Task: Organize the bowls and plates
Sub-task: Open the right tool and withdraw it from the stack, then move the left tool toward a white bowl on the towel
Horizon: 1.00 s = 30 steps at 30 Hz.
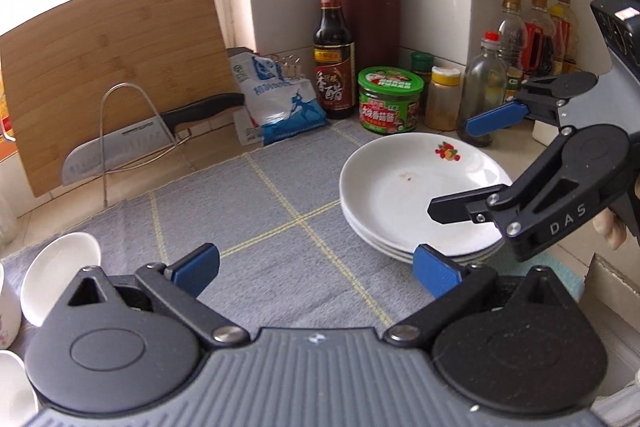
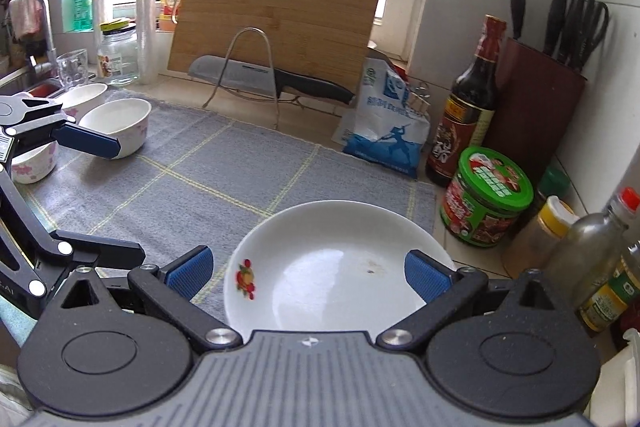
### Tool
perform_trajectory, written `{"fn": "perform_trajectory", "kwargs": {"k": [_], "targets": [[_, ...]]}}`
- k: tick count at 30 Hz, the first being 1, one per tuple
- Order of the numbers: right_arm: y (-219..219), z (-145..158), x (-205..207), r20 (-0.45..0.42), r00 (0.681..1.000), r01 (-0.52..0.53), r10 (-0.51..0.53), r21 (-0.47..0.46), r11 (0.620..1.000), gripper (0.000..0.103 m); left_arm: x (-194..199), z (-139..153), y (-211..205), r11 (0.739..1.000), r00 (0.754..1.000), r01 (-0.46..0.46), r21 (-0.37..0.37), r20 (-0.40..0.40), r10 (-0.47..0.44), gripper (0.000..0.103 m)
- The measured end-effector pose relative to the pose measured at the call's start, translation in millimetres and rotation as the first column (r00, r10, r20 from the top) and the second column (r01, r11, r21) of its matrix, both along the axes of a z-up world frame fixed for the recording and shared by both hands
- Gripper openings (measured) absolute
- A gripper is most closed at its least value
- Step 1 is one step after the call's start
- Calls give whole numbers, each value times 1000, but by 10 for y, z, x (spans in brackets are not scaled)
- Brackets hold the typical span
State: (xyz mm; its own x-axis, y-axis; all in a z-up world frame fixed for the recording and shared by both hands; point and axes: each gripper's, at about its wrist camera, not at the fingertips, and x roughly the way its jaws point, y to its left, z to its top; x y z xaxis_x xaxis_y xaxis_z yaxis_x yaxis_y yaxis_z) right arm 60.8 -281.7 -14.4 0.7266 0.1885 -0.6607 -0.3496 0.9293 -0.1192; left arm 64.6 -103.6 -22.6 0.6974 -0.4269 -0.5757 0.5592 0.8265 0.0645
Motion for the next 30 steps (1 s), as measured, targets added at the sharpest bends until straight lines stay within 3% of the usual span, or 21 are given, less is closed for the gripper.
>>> {"fn": "perform_trajectory", "kwargs": {"k": [5, 9, 22, 30], "targets": [[472, -57, -66, -31, 994, -102, 102, -13, 995, 103, -86, -37, 389, 999, 999, -36, -2, -32, 36, 102], [947, -140, -145, -42, 985, -168, 167, -39, 985, 103, -129, -38, 805, 997, 997, -76, -15, -13, 76, 102], [2343, -263, -152, -44, 970, -237, 238, 19, 971, 103, -28, -103, 2161, 980, 986, -166, 110, 43, 162, 102], [2916, -350, -151, -28, 959, -282, 282, -15, 959, 103, 86, -161, 2579, 977, 983, -181, 109, 30, 179, 102]]}}
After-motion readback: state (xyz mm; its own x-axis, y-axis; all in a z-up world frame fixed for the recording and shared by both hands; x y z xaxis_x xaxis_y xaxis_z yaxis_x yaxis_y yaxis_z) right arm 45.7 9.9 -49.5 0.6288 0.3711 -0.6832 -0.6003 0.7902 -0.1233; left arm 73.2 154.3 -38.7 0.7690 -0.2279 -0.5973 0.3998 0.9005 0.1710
